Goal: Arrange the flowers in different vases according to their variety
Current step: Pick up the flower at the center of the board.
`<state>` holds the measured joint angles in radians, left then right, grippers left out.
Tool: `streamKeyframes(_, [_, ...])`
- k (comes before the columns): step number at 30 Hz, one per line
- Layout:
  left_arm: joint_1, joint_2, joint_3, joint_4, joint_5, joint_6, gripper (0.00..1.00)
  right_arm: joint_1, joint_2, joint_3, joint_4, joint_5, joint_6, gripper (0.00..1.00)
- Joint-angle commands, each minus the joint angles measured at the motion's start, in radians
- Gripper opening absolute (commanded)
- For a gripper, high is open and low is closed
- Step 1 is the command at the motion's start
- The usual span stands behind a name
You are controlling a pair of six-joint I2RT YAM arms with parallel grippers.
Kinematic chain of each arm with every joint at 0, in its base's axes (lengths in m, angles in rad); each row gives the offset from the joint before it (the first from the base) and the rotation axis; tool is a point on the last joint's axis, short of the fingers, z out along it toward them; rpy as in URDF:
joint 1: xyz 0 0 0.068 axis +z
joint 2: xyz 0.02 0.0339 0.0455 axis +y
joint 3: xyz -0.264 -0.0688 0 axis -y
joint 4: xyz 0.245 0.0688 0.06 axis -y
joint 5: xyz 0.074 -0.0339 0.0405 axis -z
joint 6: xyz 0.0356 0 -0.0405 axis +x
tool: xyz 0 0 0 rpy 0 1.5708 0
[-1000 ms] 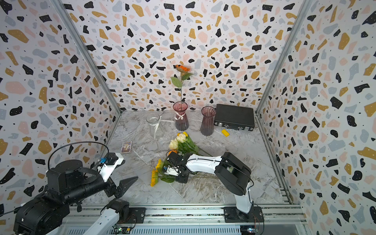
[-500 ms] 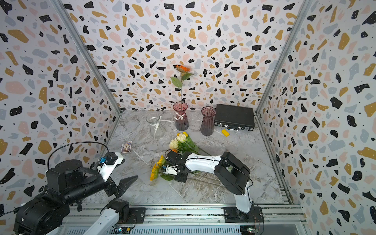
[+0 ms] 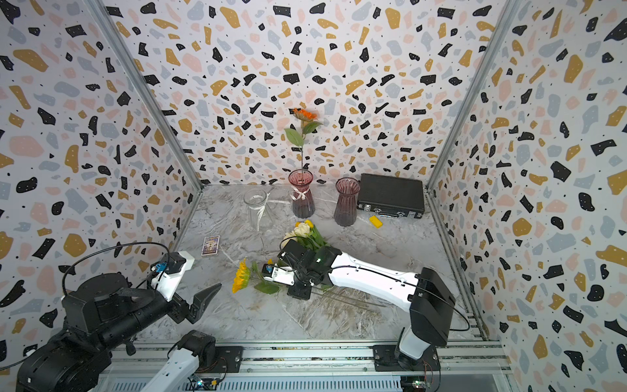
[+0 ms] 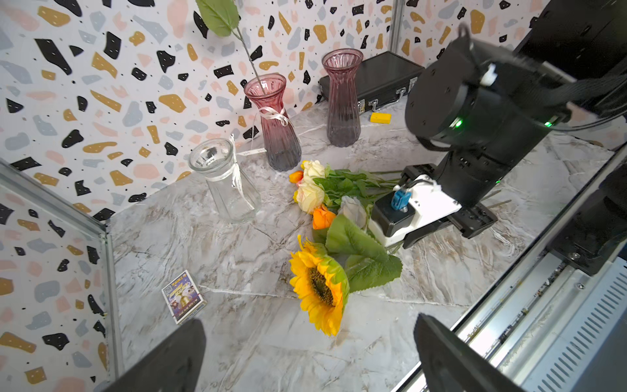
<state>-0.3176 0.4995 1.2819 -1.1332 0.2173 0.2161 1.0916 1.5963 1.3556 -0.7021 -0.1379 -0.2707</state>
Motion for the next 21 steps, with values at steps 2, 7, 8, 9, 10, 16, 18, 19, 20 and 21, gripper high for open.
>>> streamKeyframes(2, [-0.006, -0.032, 0.032, 0.072, -0.051, -0.019, 0.99, -0.065, -0.049, 0.098, -0.049, 0.053, 0.087, 0.0])
streamKeyframes(7, [-0.006, -0.039, 0.038, 0.075, -0.03, -0.02, 1.0, -0.171, -0.061, 0.226, 0.015, 0.079, 0.16, 0.0])
streamKeyframes(8, [-0.006, -0.039, 0.031, 0.08, -0.019, -0.022, 0.99, -0.187, -0.059, 0.251, 0.025, 0.082, 0.165, 0.0])
streamKeyframes(9, [-0.005, -0.039, 0.023, 0.086, -0.01, -0.025, 0.99, -0.203, -0.054, 0.28, 0.043, 0.083, 0.17, 0.0])
streamKeyframes(10, [-0.006, -0.041, 0.015, 0.093, -0.003, -0.029, 0.99, -0.217, -0.049, 0.306, 0.063, 0.083, 0.176, 0.0])
streamKeyframes(16, [-0.005, -0.045, -0.032, 0.132, 0.023, -0.047, 0.99, -0.332, 0.026, 0.483, 0.228, 0.0, 0.293, 0.0])
streamKeyframes(18, [-0.005, -0.049, -0.046, 0.15, 0.035, -0.054, 0.99, -0.362, 0.056, 0.528, 0.317, -0.036, 0.323, 0.0])
streamKeyframes(19, [-0.005, -0.05, -0.051, 0.157, 0.041, -0.057, 1.0, -0.372, 0.066, 0.542, 0.358, -0.04, 0.333, 0.0])
streamKeyframes(20, [-0.006, -0.05, -0.053, 0.163, 0.046, -0.057, 1.0, -0.381, 0.08, 0.562, 0.411, -0.04, 0.345, 0.0])
streamKeyframes(21, [-0.005, -0.05, -0.058, 0.168, 0.048, -0.058, 0.99, -0.391, 0.094, 0.582, 0.455, -0.051, 0.353, 0.0])
